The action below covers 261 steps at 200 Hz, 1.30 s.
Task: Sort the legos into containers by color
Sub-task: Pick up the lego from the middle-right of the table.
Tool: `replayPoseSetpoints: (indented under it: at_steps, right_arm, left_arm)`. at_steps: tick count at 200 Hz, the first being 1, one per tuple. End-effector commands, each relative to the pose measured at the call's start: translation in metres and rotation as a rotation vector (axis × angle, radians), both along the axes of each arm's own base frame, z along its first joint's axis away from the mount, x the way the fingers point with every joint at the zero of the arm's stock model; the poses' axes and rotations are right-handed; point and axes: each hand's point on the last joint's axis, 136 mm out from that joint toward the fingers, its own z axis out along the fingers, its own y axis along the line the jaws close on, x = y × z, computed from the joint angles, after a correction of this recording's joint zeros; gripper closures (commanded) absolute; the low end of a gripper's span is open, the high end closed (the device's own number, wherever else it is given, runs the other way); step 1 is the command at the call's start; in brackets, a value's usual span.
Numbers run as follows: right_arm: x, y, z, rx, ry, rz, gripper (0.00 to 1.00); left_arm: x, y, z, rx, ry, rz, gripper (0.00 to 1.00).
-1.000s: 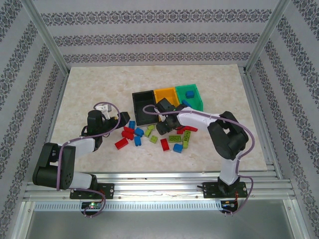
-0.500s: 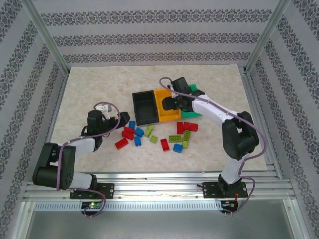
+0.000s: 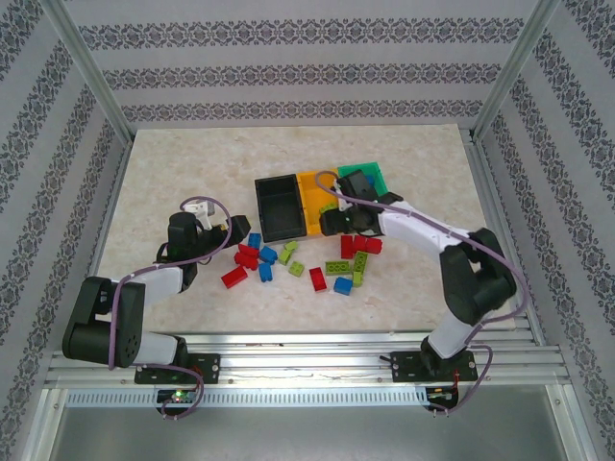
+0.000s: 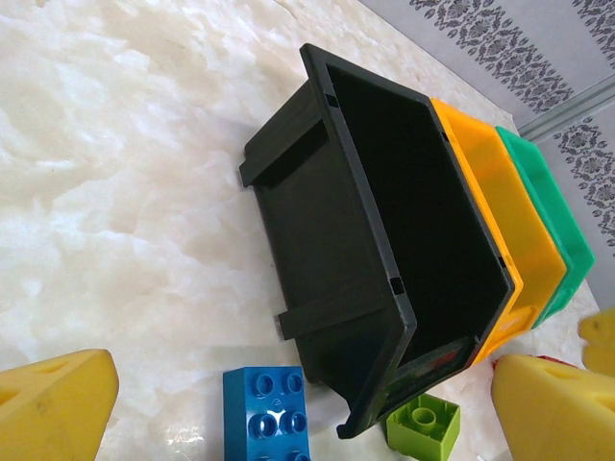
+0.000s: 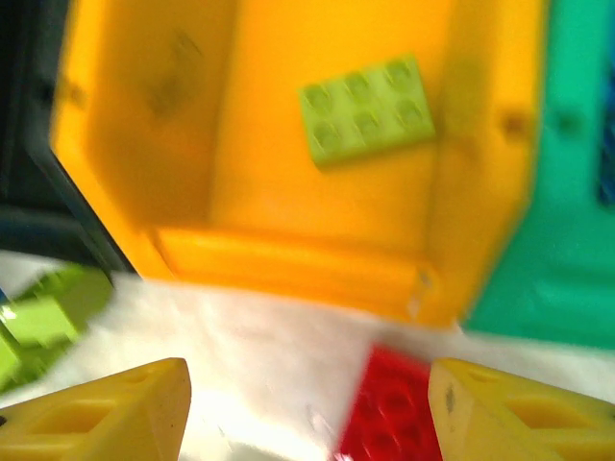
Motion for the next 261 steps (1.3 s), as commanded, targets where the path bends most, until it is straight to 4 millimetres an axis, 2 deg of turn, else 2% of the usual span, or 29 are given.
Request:
replayPoseSetpoints:
  at_steps: [1,22,46,80,145,166,197,215,249,261]
  right_arm:
    - [-0.019,-0.028,-0.003,-0.040,0.008,-0.044,0.34]
    - [-0.034,-0.040,-0.013,-0.058,0.046,-0.056,0.35]
    - [-0.040,-0.056,-0.026,-0.126,0.062,-0.081,0.35]
    - [-0.037,-0.078,-0.041,-0.165,0.103,-0.146,0.35]
    - [-0.032,-0.108,-0.052,-0.179,0.119,-0.244,0.35]
    - [-0.032,-0.104,-0.059,-0.109,0.155,-0.252,0.35]
    - [-0.030,-0.100,-0.073,-0.109,0.201,-0.244,0.36]
    - [-0.026,-0.096,-0.073,-0.129,0.197,-0.235,0.36]
    - [-0.027,-0.095,-0.071,-0.144,0.194,-0.218,0.55]
    - [-0.028,-0.095,-0.065,-0.139,0.185,-0.216,0.58]
  left_arm:
    - [0.001,-0.005,0.011,-0.015,-0.027,-0.016,0.00]
    - [0.001,-0.003,0.007,-0.006,-0.021,-0.003,0.00]
    - [0.002,-0.004,0.005,-0.009,-0.014,-0.007,0.00]
    - [0.002,-0.002,0.003,0.000,-0.014,0.001,0.00]
    - [0.001,-0.002,0.007,0.006,-0.024,-0.002,0.00]
    - [0.001,-0.001,0.007,0.007,-0.022,0.001,0.00]
    - [0.001,-0.002,0.008,0.005,-0.026,-0.004,0.00]
    - [0.000,-0.001,0.005,0.011,-0.020,0.001,0.00]
    - [0.000,-0.002,0.009,0.009,-0.031,-0.004,0.00]
    - [0.000,0.000,0.008,0.018,-0.028,0.003,0.00]
